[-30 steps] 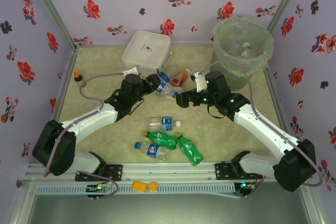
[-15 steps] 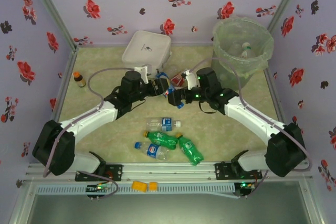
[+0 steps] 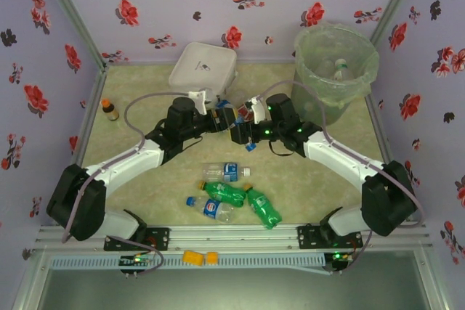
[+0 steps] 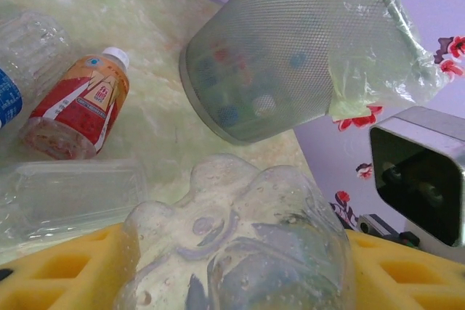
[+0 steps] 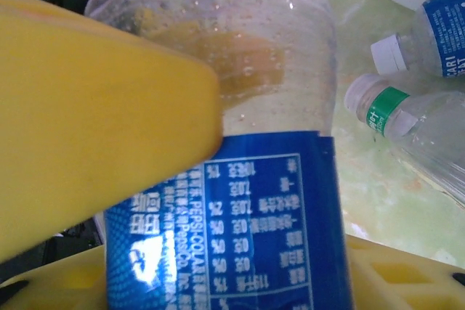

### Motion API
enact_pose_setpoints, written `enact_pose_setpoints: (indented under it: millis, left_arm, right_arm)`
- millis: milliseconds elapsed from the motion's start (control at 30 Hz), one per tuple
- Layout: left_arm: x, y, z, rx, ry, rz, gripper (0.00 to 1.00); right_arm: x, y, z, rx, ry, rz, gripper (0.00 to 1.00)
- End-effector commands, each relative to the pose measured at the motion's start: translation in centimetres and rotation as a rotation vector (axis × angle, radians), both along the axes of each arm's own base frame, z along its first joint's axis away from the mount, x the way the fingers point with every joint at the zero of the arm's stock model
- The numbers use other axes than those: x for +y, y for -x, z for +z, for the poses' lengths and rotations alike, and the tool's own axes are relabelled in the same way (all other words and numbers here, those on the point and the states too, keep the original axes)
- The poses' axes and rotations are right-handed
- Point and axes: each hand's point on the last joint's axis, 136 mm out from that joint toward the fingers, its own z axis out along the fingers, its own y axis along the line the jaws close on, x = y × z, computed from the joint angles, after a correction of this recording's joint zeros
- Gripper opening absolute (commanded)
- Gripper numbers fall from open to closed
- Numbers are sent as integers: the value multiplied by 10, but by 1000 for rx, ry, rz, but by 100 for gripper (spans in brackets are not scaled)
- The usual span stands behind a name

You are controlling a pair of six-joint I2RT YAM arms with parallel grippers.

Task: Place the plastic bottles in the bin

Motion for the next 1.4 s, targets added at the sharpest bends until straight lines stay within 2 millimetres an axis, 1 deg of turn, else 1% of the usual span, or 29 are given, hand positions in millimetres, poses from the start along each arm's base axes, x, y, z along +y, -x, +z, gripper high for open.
enact_pose_setpoints:
  millis: [0, 33, 100, 200, 267, 300, 367, 400, 433, 467, 500, 567, 633, 667, 733, 833, 900, 1000, 1067, 1100, 1167, 1233, 1367]
  left_arm:
    - [2, 1, 9, -24, 23, -2, 95]
    - [5, -1, 10, -28, 21, 12, 100]
    - [13, -3, 15, -44, 20, 39, 100]
    - [35, -9, 24, -83, -9, 111, 100]
    - [52, -13, 30, -109, -39, 174, 100]
    - [65, -16, 31, -115, -55, 222, 100]
    - [92, -22, 28, -101, -83, 326, 100]
    - [108, -25, 24, -83, -91, 383, 100]
    - [122, -27, 20, -63, -88, 438, 100]
    - [133, -28, 15, -46, -78, 480, 100]
    - [145, -28, 9, -27, -61, 522, 100]
    - [161, -26, -5, 8, -24, 578, 100]
    - [172, -23, -18, 37, -4, 615, 100]
    - [174, -21, -24, 50, -5, 623, 100]
    - [176, -19, -33, 64, -12, 627, 100]
    - [176, -17, -37, 59, -37, 618, 100]
    - [177, -16, -36, 51, -57, 613, 100]
    - [176, -16, -32, 35, -75, 602, 100]
    - [176, -16, -31, 32, -81, 600, 100]
    - [176, -16, -32, 32, -82, 600, 100]
    - [176, -15, -34, 38, -82, 599, 100]
    - [176, -14, -37, 45, -82, 594, 100]
    - [174, -10, -40, 50, -75, 574, 100]
  right_arm:
    - [1, -3, 12, -44, -11, -11, 55]
    - [-2, -4, 13, -55, -4, -24, 54]
    - [-8, -5, 13, -71, 14, -48, 54]
    - [-18, -9, 16, -100, 46, -93, 53]
    - [-27, -13, 18, -117, 74, -126, 52]
    - [-34, -17, 21, -125, 88, -150, 52]
    - [-47, -23, 28, -136, 109, -193, 51]
    - [-55, -27, 34, -146, 116, -214, 50]
    - [-63, -31, 44, -161, 120, -236, 50]
    - [-71, -35, 51, -175, 130, -262, 50]
    - [-81, -39, 63, -196, 139, -295, 50]
    - [-98, -47, 87, -243, 155, -349, 50]
    - [-122, -57, 116, -295, 178, -431, 50]
    - [-132, -62, 128, -315, 184, -465, 49]
    - [-156, -73, 160, -370, 188, -555, 49]
    - [-193, -89, 202, -454, 199, -701, 48]
    - [-216, -99, 224, -499, 208, -796, 48]
    - [-253, -117, 244, -539, 234, -946, 48]
    - [-275, -130, 249, -551, 261, -1033, 48]
    - [-285, -138, 247, -548, 280, -1070, 48]
    - [-298, -154, 240, -530, 290, -1108, 48]
    - [-303, -170, 231, -499, 302, -1118, 48]
    - [-304, -204, 195, -399, 341, -1095, 49]
